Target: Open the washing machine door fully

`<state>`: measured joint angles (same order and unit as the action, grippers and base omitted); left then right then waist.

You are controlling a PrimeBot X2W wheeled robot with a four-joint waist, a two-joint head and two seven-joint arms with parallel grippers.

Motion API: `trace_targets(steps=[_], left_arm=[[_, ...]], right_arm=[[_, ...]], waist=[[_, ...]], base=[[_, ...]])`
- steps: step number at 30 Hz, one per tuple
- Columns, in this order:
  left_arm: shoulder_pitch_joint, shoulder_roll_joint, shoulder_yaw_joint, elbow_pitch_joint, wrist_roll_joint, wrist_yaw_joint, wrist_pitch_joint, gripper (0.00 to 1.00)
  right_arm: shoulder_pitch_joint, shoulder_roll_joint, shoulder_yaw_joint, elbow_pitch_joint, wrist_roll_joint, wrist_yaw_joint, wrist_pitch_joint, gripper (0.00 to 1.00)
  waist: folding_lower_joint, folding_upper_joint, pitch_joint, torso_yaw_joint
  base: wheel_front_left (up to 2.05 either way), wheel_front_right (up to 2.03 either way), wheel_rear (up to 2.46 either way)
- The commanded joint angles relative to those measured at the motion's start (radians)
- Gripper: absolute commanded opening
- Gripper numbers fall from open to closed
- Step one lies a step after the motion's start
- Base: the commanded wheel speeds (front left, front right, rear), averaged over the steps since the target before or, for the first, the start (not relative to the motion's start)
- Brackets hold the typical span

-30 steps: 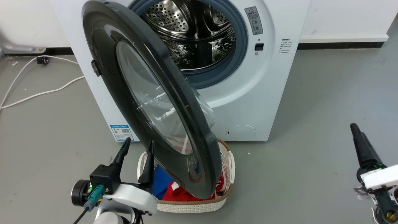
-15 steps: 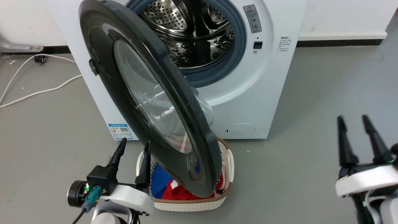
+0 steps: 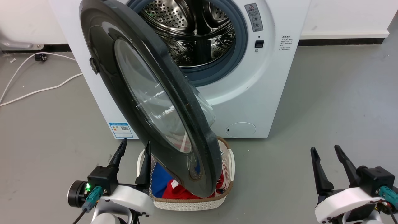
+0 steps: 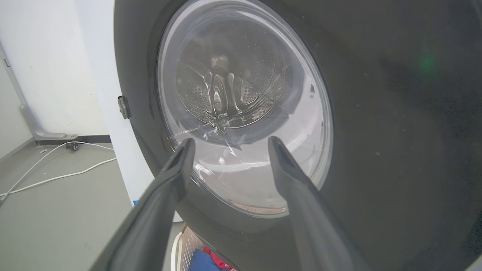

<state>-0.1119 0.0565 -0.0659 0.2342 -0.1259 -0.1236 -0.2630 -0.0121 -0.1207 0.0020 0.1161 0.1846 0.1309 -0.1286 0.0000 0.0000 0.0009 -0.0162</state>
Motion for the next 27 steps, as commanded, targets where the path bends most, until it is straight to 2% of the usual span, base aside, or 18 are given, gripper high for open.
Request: trace_targets(steps=[1,16,17,18,19,27], left_arm=[[0.001,0.004,-0.001,0.002,0.005,-0.003,-0.003,1.0],[0.009,0.003,0.0,0.015,0.0,-0.004,-0.003,1.0],[0.009,0.002,0.0,0.02,-0.003,-0.004,-0.003,0.85],[0.008,0.002,-0.001,0.023,-0.003,-0.004,-0.003,0.38],[0.006,0.002,-0.002,0.026,-0.003,-0.004,-0.003,0.02],[-0.015,0.002,0.01,-0.031,0.001,0.011,-0.003,0.0]], right_arm=[[0.004,0.005,0.001,0.004,-0.004,0.0,-0.005,1.0],[-0.033,-0.016,0.008,0.03,-0.01,0.0,-0.013,1.0],[-0.034,-0.016,0.008,0.031,-0.01,0.0,-0.015,1.0],[-0.035,-0.017,0.008,0.031,-0.011,0.0,-0.017,1.0],[-0.036,-0.017,0.008,0.032,-0.012,0.0,-0.018,1.0],[-0.042,-0.019,0.01,0.033,-0.027,0.0,-0.022,1.0]], waist=[[0.0,0.0,-0.001,-0.001],[0.0,0.0,-0.004,-0.004],[0.0,0.0,-0.005,-0.003],[0.0,0.0,-0.005,-0.003],[0.0,0.0,-0.005,-0.002],[0.0,0.0,-0.007,0.004]], base=[[0.0,0.0,0.0],[0.0,0.0,0.0],[0.0,0.0,0.0],[0.0,0.0,0.0],[0.0,0.0,0.0],[0.0,0.0,0.0]])
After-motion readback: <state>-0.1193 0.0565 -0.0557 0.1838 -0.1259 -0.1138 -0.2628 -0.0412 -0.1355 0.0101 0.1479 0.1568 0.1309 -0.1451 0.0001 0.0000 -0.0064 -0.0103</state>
